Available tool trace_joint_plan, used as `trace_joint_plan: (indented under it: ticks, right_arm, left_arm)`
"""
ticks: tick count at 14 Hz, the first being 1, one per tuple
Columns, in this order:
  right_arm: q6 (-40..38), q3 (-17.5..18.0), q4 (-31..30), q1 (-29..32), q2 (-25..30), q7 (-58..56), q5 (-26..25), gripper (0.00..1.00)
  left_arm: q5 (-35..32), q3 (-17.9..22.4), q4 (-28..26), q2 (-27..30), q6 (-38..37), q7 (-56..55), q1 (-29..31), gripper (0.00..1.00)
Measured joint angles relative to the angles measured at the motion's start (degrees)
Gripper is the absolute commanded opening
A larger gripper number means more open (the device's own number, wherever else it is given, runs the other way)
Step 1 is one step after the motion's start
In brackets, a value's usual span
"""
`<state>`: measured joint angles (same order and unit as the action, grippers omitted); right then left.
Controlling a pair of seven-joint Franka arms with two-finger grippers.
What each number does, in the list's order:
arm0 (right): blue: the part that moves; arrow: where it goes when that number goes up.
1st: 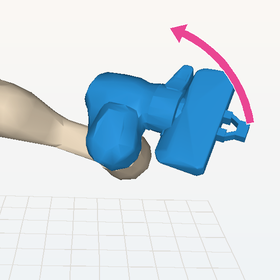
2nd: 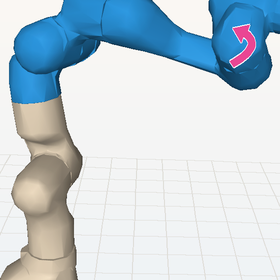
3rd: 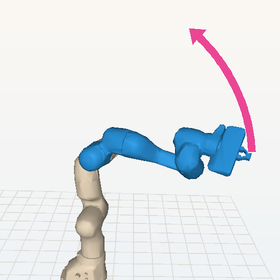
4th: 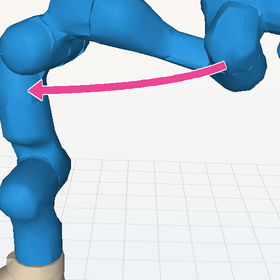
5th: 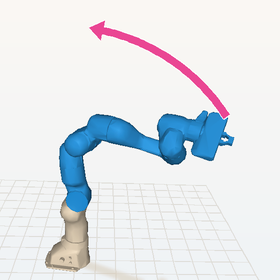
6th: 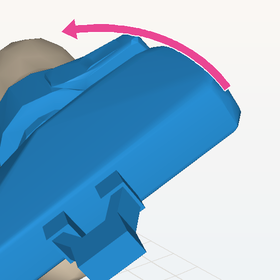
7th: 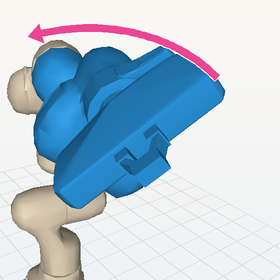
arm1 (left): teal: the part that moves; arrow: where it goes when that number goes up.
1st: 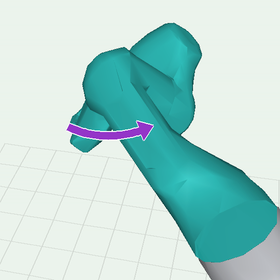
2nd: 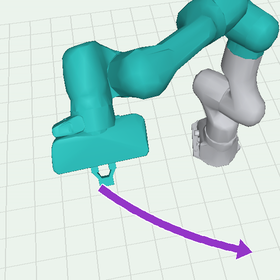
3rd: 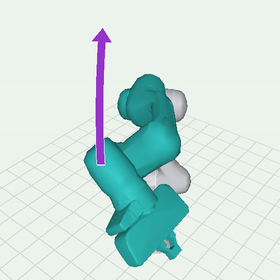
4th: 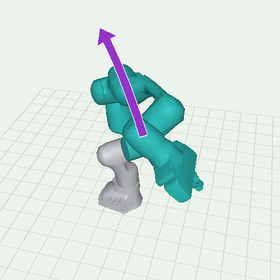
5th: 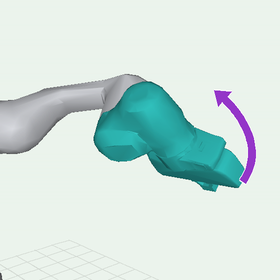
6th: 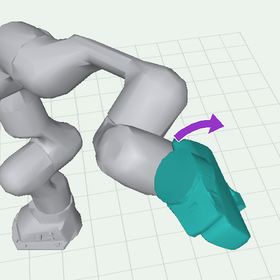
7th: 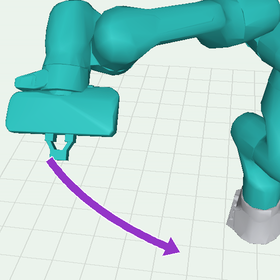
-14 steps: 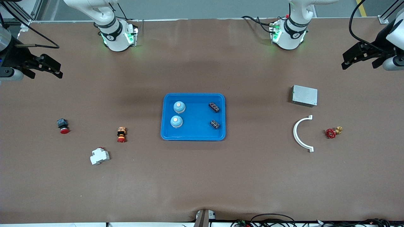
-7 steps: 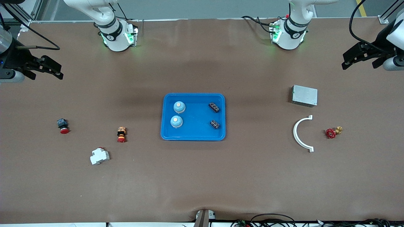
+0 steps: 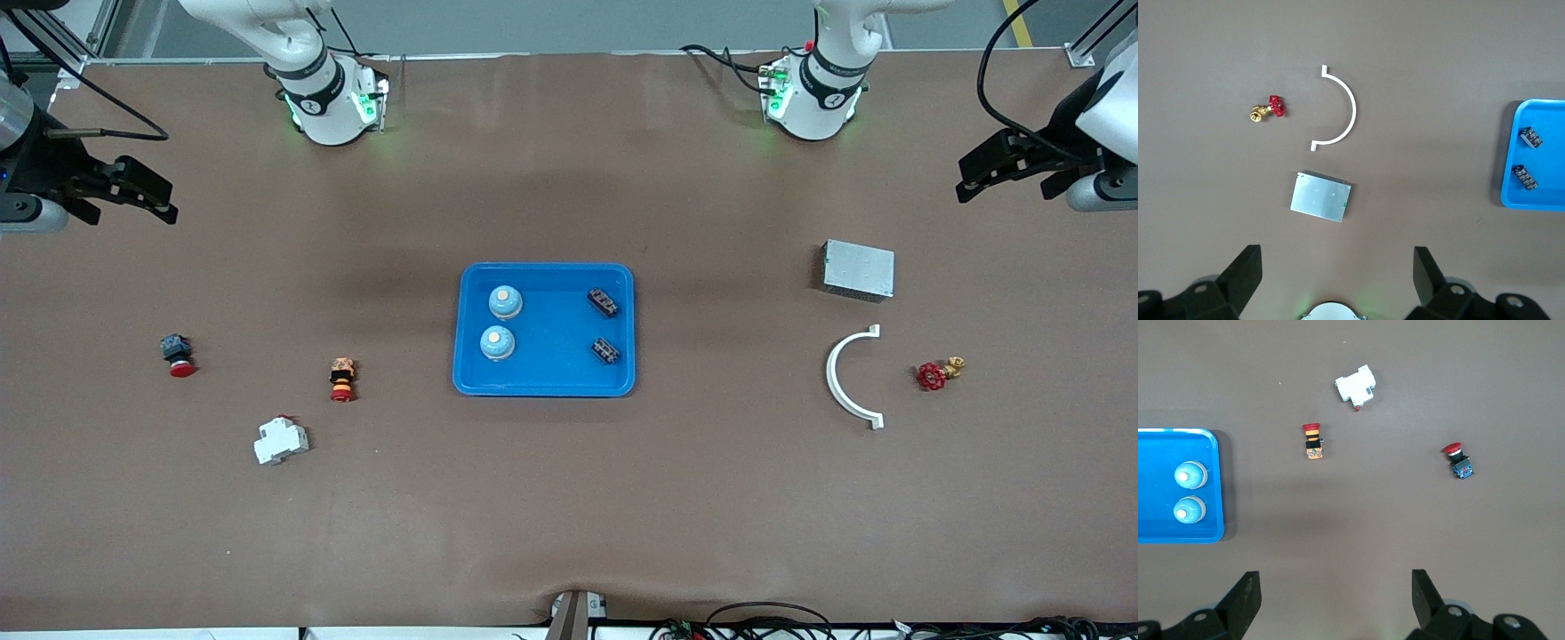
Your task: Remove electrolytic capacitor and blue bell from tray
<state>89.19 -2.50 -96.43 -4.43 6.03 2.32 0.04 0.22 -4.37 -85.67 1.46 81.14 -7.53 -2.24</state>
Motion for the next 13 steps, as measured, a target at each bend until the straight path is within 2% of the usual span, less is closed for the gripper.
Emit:
trace_joint_plan:
  ticks: [3, 7, 10, 13]
  right_arm:
    - [0.0, 0.0, 0.0, 0.0, 0.0, 0.0, 0.0, 1.0]
    - [0.2, 0.0, 0.0, 0.0, -0.1, 0.0, 0.0, 1.0]
    - [2.0, 0.2, 0.0, -0.9, -1.1, 0.0, 0.0, 1.0]
    - [3.4, 0.4, 0.0, -3.2, -2.9, 0.0, 0.0, 1.0]
  left_arm:
    - [0.0, -1.2, -0.6, -1.2, 0.4, -0.5, -0.3, 1.0]
    - [0.0, -2.7, -4.6, -1.5, 2.1, -2.3, -0.3, 1.0]
    - [0.0, -6.2, -8.5, -1.6, 4.5, -9.2, -0.3, 1.0]
    - [0.0, -10.2, -14.9, -1.6, 10.9, -13.3, -0.5, 1.0]
